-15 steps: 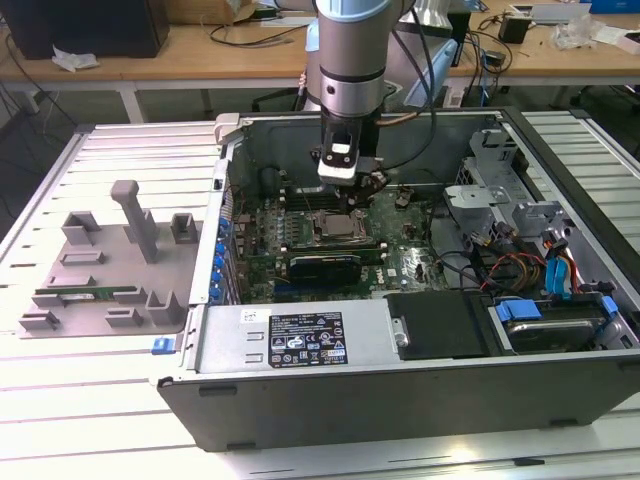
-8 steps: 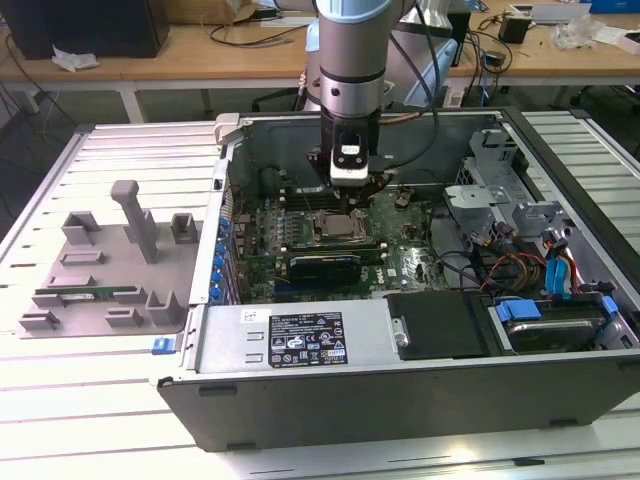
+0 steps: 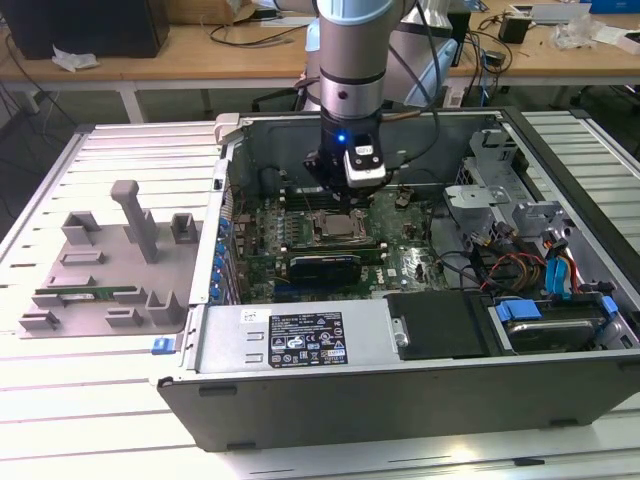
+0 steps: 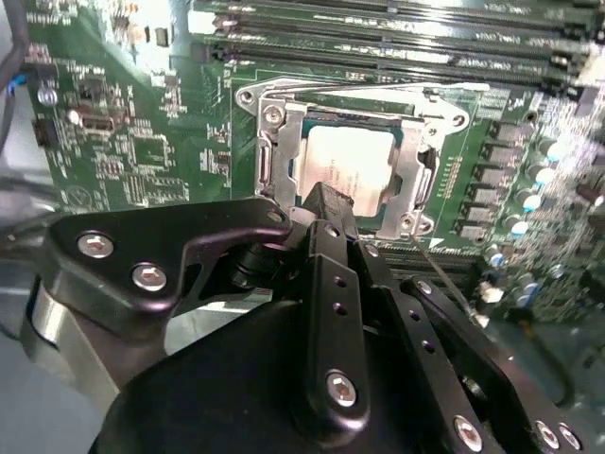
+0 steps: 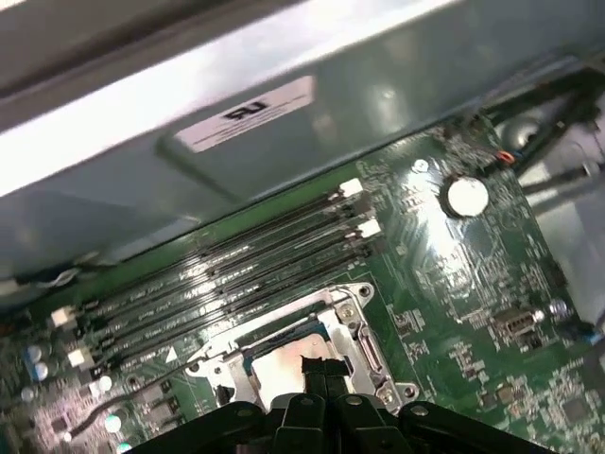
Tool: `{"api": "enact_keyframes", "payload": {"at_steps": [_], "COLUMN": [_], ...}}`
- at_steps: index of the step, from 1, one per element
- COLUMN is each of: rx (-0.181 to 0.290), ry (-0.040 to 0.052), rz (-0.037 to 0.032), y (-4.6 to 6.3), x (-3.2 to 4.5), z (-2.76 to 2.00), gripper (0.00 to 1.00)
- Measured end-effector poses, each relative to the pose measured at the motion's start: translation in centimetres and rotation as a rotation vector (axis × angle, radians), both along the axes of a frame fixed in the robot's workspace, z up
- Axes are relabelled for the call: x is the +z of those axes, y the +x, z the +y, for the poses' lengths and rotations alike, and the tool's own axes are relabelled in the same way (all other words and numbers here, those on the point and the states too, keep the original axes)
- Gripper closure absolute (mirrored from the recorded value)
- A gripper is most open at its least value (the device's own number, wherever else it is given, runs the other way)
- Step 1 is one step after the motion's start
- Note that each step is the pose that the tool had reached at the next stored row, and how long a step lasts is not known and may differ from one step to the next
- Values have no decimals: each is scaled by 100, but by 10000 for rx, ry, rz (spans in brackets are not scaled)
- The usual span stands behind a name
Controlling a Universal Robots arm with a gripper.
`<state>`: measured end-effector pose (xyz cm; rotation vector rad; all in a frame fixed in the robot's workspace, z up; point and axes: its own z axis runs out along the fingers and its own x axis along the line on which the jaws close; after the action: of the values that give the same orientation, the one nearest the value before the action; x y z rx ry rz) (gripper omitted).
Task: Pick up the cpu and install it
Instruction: 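Close the cpu cover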
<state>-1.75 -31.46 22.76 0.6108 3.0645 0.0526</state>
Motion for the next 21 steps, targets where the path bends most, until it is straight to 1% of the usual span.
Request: {"api": "enact_keyframes", "payload": {"at_steps": [4,6,7,13,16,17,18,20,21], "rx": [866,1547,1798,3067,3989,4209,4413,4627,4681], "ry": [-6,-16,-22,-62,-97,-114,-155,-277,-353], "rz": [0,0,1,3,6,8,16,41,58], "y": [0,0,0,0,0,0,0,-5,-8], "x": [-5,-10,-12,-22,-29,-30,-30,-30,-30], "z": [0,0,0,0,0,0,0,1,1], "gripper": [89,89,89,89,89,89,89,89,89]}}
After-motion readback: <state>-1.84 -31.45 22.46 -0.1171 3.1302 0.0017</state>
